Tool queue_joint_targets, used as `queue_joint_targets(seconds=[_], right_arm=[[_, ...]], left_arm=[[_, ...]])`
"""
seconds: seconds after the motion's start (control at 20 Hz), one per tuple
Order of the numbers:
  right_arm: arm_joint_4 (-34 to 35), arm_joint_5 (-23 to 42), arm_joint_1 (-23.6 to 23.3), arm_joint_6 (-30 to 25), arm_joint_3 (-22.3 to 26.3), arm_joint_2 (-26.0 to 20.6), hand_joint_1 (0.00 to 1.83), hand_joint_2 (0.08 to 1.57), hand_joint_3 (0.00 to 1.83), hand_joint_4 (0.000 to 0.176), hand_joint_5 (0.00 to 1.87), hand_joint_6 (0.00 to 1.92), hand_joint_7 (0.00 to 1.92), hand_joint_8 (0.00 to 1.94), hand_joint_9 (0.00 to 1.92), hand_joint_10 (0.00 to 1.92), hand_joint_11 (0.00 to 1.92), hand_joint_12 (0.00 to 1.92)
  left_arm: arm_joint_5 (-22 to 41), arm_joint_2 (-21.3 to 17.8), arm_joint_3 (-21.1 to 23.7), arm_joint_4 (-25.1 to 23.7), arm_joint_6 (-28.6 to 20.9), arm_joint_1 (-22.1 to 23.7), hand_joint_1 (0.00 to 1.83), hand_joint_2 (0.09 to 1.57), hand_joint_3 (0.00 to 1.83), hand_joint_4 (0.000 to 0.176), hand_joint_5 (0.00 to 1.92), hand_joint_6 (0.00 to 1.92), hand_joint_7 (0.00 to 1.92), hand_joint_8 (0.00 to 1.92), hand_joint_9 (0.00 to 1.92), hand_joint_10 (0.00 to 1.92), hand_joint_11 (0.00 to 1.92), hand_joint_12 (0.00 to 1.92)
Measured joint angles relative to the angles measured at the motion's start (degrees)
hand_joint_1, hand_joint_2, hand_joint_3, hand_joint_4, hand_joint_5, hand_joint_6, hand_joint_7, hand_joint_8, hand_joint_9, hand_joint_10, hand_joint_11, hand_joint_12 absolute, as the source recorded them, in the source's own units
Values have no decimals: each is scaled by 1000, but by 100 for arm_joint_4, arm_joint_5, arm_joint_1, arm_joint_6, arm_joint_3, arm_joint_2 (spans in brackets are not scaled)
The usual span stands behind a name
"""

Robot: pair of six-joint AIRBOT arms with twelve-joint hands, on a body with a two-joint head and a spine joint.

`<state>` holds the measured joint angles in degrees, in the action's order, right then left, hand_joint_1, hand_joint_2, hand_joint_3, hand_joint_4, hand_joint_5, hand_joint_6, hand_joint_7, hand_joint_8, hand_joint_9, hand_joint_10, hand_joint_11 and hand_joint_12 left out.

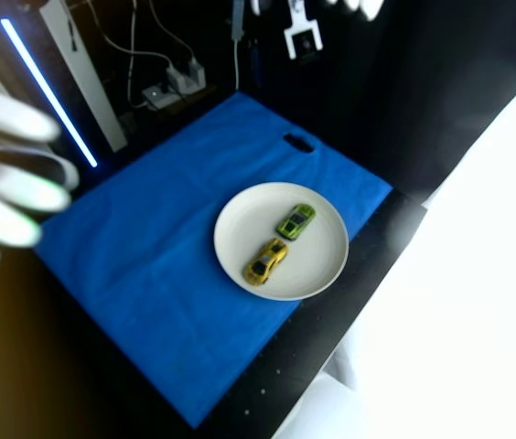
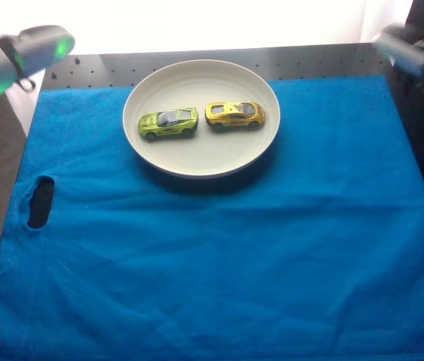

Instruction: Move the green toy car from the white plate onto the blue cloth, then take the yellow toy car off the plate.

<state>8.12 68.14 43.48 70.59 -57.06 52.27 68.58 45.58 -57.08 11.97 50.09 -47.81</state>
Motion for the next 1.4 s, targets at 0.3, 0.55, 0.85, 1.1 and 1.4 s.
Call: queue_joint_targets(seconds=[0.3,0.55,0.85,1.1,1.4], right_arm=[[-433,-1707,-549,-4,-560,522,980,1001,0,0,539,719,524,930,419,1220,261,1760],[-492,-2505,-824,11,-964,855,930,984,0,0,735,383,667,639,524,1282,450,1794],[-501,-2857,-861,22,-1134,1032,723,1117,7,0,725,486,726,867,646,1344,557,1778],[-490,-2855,-868,22,-1134,1032,736,1038,0,0,677,443,665,888,610,1290,491,1749],[-498,-2846,-868,22,-1104,1034,868,1060,2,0,618,676,617,961,549,1211,404,1627]], left_arm=[[-1672,490,-466,-560,118,748,901,1053,0,0,617,0,580,0,609,0,20,1364],[-3049,1139,-1045,-1169,120,1519,907,988,0,0,626,5,546,0,499,1,0,1330],[-4122,1733,-1674,-1198,295,1814,998,937,0,0,675,0,647,90,239,1066,0,1768],[-4723,2142,-2063,-1193,509,1967,1056,933,1,0,755,25,742,152,422,934,152,1640],[-5082,2385,-2334,-710,1147,2039,1099,893,0,0,792,22,604,1896,711,1920,855,1921]])
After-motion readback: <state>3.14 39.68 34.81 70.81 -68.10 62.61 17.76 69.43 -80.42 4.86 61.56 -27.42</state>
